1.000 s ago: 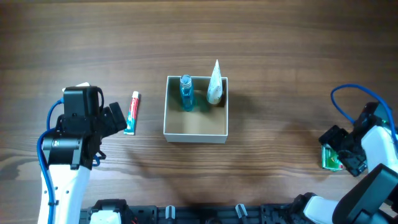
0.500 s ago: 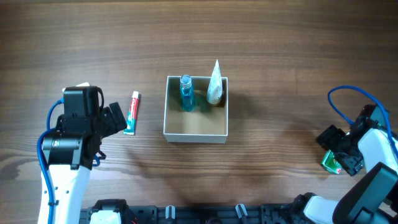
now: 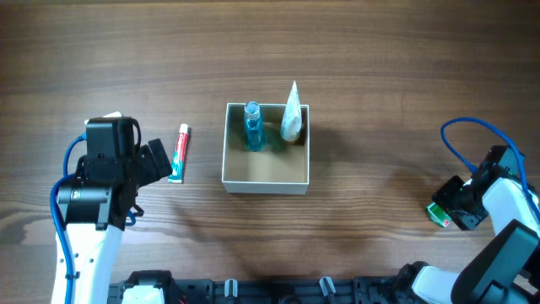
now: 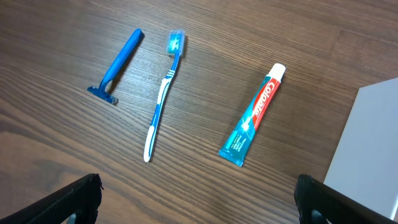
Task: Pack container
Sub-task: 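Carry the soap into the box and release it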
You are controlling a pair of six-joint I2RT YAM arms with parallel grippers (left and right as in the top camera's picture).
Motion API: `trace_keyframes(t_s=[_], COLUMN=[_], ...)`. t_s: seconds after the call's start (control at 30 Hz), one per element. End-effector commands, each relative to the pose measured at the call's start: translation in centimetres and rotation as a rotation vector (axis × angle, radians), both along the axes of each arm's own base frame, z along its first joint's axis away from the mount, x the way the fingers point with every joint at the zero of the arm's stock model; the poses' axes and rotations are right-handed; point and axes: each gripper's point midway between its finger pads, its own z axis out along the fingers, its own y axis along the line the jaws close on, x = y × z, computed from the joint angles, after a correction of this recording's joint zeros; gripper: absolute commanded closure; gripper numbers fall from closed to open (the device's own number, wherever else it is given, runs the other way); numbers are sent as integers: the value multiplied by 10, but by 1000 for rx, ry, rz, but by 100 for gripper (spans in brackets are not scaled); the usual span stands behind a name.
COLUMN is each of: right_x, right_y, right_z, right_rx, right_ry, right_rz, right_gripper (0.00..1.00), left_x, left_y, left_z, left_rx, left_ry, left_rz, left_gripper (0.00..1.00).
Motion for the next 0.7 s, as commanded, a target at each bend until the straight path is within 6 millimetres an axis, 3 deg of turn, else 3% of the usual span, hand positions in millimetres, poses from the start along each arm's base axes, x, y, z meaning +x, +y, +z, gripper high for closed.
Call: trace_keyframes(t_s=[0.0, 0.13, 0.2, 0.23, 0.3, 0.37, 0.47, 0.53, 0.6, 0.67], right_x=[-2, 9, 30, 47, 67, 95, 132, 147, 145, 131], right_y=[5, -1, -1, -2, 3, 20, 67, 117, 177, 230], right_z=[-6, 5, 21, 38, 63, 96, 154, 191, 218, 232], right_rx=[27, 21, 52, 75, 94, 100, 29, -25, -68, -103], right_ry=[1, -26, -93, -143, -189, -253, -361, -447, -526, -580], right_rz=[-3, -27, -20, -8, 42, 199, 508, 785, 1078, 1321], right_gripper=[55, 82, 90, 96, 96, 96, 96, 96, 96, 96], left_x=[4, 4, 4, 4, 4, 4, 4, 4, 4, 4], left_y=[-1, -1, -1, -1, -1, -1, -1, -1, -1, -1], left_z=[7, 7, 7, 7, 7, 7, 7, 7, 7, 7], left_rx=[-14, -14, -14, -14, -14, -14, -14, -14, -14, -14], left_ry=[-24, -25, -25, -25, -25, -25, -25, -25, -24, -24], left_rz=[12, 12, 12, 12, 12, 12, 12, 12, 12, 12], left_gripper=[0, 0, 0, 0, 0, 0, 0, 0, 0, 0])
